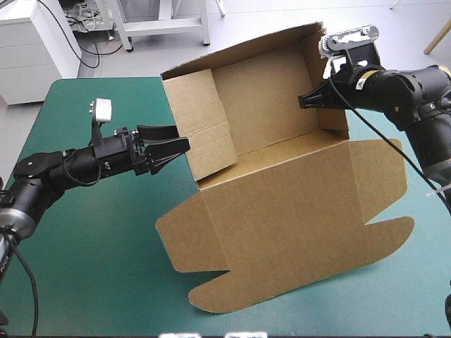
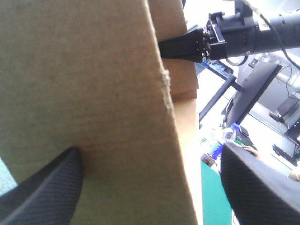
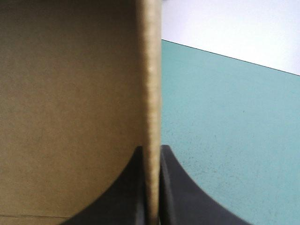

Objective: Fold the box

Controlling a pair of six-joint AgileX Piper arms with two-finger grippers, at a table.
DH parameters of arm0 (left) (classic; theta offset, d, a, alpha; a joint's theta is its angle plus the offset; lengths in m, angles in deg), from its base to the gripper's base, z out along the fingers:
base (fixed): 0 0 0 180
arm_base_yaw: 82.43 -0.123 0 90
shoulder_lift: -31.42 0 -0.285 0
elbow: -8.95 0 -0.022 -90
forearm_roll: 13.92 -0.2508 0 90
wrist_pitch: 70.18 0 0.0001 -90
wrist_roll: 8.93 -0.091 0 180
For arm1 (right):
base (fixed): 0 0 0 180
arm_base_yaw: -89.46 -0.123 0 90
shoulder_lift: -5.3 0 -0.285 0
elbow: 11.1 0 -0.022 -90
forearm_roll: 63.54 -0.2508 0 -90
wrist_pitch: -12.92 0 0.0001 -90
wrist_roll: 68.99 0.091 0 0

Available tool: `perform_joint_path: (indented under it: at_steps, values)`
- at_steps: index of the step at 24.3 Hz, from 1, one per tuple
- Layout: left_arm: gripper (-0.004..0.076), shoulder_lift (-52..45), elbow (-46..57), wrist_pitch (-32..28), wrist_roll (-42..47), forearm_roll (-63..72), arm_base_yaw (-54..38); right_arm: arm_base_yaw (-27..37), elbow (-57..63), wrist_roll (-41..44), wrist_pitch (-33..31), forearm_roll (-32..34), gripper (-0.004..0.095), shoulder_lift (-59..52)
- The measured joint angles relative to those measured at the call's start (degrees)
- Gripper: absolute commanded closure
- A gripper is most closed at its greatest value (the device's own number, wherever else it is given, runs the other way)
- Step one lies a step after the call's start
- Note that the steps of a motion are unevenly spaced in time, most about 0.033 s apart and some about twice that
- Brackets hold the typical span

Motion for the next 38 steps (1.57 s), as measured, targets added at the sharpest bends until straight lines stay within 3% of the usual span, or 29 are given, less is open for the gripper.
perform_joint_path:
  at_steps: [6, 12, 15, 17, 24, 27, 31, 38]
  values:
    - [0.0151, 0.0, -1.73, -0.93, 2.16, -1.15, 0.57, 0.0, 0.0, 0.22, 0.0, 0.32, 0.0923, 0.0]
    - [0.0152, 0.0, -12.92, -12.12, 16.44, -16.97, 4.89, 0.0, 0.0, 0.89, 0.87, 0.32, 0.0923, 0.0]
    - [0.0174, 0.05, -22.83, -22.36, 32.19, -35.7, 12.02, 0.0, 0.0, 2.8, 3.07, 0.52, 0.0923, 0.0]
    - [0.0204, 0.91, -28.57, -24.96, 43.43, -48.62, 16.55, 0.0, 0.0, 3.44, 4.39, 0.47, 0.0923, 0.0]
    - [0.0319, 10.32, -40.66, -22.67, 78.0, -89.49, 30.05, 0.05, 0.07, 6.38, 6.65, 4.36, 0.0924, 0.11]
    - [0.0349, 11.19, -40.85, -23.97, 87.09, -98.59, 32.96, 0.05, 0.07, 7.1, 7.01, 4.61, 0.0924, 0.11]
    - [0.047, 12.03, -40.96, -26.59, 96.71, -104.84, 34.79, 0.28, 0.07, 8.85, 7.68, 4.98, 0.0924, 0.11]
    - [0.0725, 12.13, -41.02, -27.17, 99.89, -106.53, 34.79, 0.45, 0.07, 9.43, 7.95, 5.91, 0.0924, 0.11]
